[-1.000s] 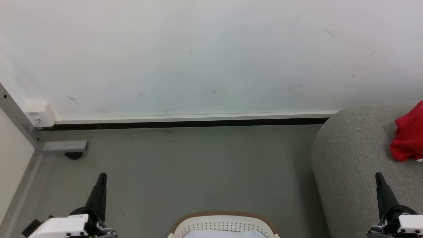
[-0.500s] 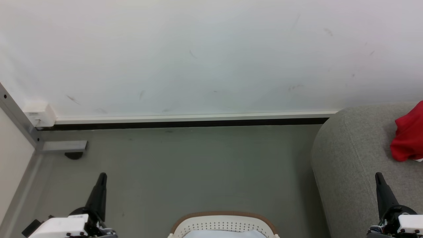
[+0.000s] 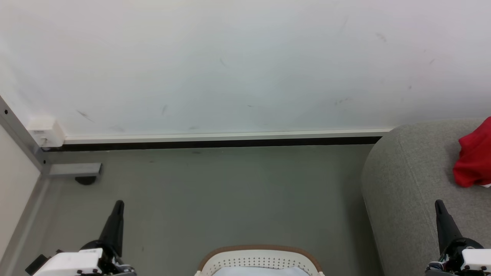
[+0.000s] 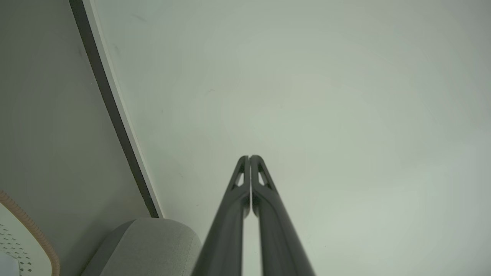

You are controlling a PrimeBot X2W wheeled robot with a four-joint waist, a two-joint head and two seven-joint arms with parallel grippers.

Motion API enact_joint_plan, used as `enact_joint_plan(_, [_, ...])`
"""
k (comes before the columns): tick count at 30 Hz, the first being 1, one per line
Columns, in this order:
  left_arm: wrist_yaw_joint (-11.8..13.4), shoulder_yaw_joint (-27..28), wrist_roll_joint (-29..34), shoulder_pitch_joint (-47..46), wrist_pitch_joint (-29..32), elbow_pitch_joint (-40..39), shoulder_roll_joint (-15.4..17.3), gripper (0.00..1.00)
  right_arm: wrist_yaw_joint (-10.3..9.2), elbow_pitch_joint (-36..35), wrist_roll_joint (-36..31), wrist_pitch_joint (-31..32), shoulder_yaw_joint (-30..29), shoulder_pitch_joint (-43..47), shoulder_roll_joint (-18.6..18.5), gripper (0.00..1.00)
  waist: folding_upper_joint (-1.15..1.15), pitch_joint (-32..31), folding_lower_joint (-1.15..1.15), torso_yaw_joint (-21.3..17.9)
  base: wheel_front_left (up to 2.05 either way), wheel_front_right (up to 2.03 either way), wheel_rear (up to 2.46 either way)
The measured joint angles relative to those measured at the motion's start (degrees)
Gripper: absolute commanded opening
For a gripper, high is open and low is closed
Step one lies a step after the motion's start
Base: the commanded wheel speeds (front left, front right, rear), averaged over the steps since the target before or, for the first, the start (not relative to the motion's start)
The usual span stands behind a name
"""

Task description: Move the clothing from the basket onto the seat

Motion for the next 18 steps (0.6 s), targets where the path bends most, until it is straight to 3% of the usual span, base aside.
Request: enact_joint_plan(18, [0.0,0.0,0.0,0.0,0.0,0.0,0.0,0.00,0.00,0.0,0.3,-0.3,0.4,0.0,-0.3,0.00,0.00,0.0,0.00,0.0,0.00,0.00,0.00])
